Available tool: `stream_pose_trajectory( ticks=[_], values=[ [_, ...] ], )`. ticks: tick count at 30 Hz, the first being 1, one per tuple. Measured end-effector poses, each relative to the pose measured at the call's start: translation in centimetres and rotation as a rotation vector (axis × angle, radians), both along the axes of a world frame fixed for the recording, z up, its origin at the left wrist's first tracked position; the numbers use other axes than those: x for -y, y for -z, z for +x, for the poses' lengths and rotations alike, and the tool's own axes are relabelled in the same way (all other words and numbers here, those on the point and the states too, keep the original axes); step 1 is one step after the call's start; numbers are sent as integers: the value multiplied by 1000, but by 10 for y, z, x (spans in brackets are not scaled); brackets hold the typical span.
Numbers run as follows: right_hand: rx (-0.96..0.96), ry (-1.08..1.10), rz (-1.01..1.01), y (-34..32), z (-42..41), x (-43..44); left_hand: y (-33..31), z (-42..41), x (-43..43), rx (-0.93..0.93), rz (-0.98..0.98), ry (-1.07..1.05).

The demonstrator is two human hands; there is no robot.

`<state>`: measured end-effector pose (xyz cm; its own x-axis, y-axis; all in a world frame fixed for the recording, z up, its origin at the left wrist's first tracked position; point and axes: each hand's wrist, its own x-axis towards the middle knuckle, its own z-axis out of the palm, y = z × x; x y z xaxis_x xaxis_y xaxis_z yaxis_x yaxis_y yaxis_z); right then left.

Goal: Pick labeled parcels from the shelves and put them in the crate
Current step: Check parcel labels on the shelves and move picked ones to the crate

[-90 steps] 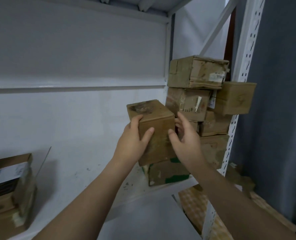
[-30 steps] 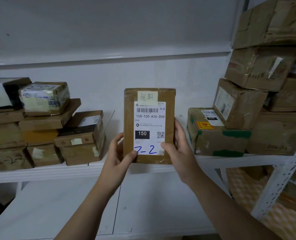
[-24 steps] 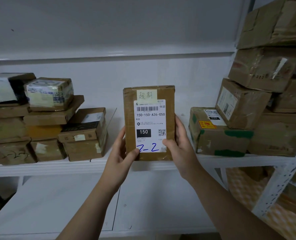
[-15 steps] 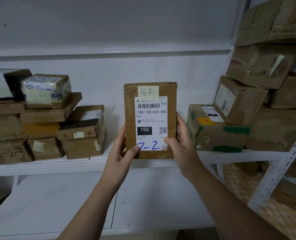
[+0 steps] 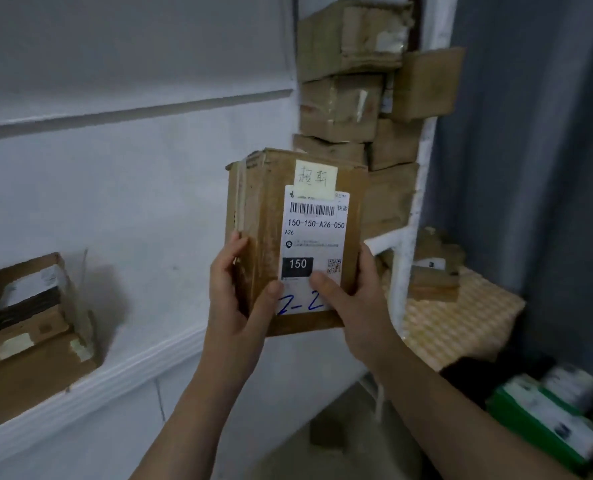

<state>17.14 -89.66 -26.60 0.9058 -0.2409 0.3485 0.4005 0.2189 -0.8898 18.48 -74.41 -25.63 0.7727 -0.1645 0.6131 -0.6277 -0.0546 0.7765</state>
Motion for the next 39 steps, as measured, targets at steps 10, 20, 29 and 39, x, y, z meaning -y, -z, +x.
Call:
stream_pose_trajectory(
  ticks=[10,20,29,39],
  values=[
    [-199,505,123,78,-132,60,68,-55,87,-183,151,498],
    [-396,760,75,122,-253,128,116,-136,188,-333,338,704],
    [-526,983,92,141,-382,247,139,-242,329,-457,336,818],
    [-772,1160,58,189,-490,373,199,-330,477,-440,772,887]
  ],
)
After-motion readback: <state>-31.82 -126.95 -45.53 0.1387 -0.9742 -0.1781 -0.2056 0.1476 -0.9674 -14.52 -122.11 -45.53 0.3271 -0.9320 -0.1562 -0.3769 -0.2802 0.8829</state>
